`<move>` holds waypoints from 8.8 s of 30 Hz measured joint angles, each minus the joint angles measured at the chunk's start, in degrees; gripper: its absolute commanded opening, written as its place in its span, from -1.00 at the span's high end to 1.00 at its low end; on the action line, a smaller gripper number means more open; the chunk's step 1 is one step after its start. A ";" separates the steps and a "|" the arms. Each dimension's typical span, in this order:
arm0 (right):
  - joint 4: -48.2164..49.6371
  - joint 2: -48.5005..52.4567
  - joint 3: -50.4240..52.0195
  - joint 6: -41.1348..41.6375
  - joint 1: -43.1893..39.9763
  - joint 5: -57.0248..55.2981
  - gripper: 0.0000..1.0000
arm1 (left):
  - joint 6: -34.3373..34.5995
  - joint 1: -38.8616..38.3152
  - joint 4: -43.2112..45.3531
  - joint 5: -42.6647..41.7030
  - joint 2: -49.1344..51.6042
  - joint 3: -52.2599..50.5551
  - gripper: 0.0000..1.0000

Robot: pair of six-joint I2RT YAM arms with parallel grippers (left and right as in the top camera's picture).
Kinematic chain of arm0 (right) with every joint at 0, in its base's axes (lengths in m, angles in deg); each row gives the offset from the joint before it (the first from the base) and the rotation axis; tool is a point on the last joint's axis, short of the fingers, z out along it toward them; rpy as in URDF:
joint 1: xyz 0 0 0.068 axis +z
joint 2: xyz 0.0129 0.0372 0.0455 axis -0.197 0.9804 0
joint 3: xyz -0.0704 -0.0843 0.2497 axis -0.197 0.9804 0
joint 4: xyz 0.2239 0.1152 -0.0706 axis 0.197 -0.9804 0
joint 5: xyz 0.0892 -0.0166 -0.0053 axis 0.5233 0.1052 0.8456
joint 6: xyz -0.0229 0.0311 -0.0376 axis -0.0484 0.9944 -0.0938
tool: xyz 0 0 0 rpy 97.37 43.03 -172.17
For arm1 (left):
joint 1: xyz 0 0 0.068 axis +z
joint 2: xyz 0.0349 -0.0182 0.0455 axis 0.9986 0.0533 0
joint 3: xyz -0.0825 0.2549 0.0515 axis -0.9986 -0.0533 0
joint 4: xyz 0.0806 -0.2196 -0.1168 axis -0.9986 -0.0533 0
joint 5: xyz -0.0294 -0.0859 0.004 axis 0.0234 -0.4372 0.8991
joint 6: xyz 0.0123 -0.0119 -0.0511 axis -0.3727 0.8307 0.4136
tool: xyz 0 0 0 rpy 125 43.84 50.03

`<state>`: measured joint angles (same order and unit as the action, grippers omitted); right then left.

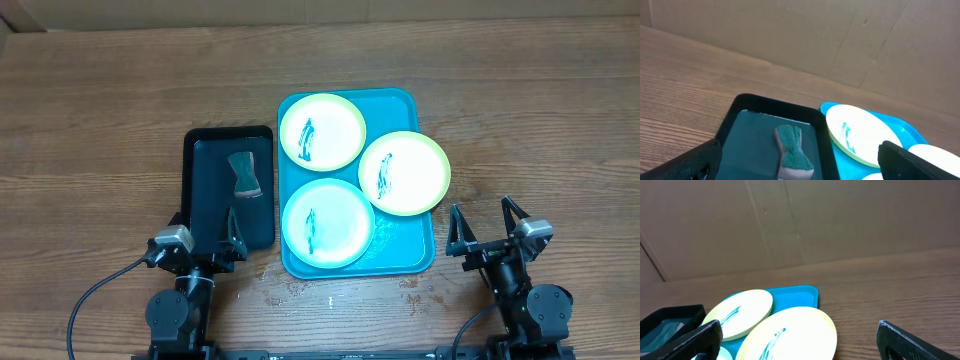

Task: Clean dirty plates on tray and stack at the side

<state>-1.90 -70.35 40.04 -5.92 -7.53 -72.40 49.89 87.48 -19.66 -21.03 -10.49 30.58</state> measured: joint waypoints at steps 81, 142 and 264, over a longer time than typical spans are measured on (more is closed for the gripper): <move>3.74 0.00 -0.02 4.96 0.02 2.73 -0.99 | 4.72 0.00 12.55 -4.79 -0.02 0.31 -1.00; -51.93 77.02 -55.28 18.23 26.47 5.55 -0.45 | 0.83 -4.24 -36.48 -6.38 112.52 72.57 0.92; -32.92 93.24 -47.60 29.59 28.02 -7.02 0.90 | 13.42 -35.82 -44.41 -10.45 112.74 73.75 0.92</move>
<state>-34.82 22.89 -7.56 23.67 20.49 -79.41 63.31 51.65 -64.07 -31.48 102.25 104.32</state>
